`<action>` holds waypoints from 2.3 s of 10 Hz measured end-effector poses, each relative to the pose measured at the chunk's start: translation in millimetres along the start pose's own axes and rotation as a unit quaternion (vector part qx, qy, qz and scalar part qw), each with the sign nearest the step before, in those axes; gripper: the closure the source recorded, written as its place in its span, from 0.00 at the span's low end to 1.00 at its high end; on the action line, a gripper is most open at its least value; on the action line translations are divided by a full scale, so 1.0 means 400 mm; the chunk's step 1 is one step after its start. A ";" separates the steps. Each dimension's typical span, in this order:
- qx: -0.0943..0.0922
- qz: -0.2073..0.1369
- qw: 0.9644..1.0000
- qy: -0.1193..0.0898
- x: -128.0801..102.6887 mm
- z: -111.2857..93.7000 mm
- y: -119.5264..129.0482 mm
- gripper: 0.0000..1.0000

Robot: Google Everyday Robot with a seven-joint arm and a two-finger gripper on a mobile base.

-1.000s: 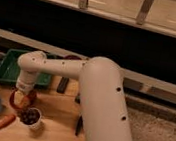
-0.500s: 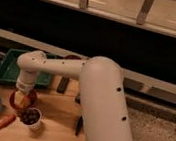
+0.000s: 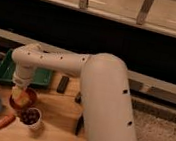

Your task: Place apple in tray

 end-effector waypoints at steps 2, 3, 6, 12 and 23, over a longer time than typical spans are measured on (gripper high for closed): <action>0.019 -0.004 1.000 -0.002 -0.008 -0.031 -0.004 1.00; 0.036 -0.001 0.999 -0.005 -0.005 -0.067 -0.015 1.00; 0.088 0.021 0.995 -0.028 0.017 -0.200 -0.086 1.00; 0.183 -0.002 0.973 -0.144 -0.025 -0.415 -0.295 1.00; 0.113 -0.024 0.965 -0.237 -0.044 -0.021 -0.427 0.36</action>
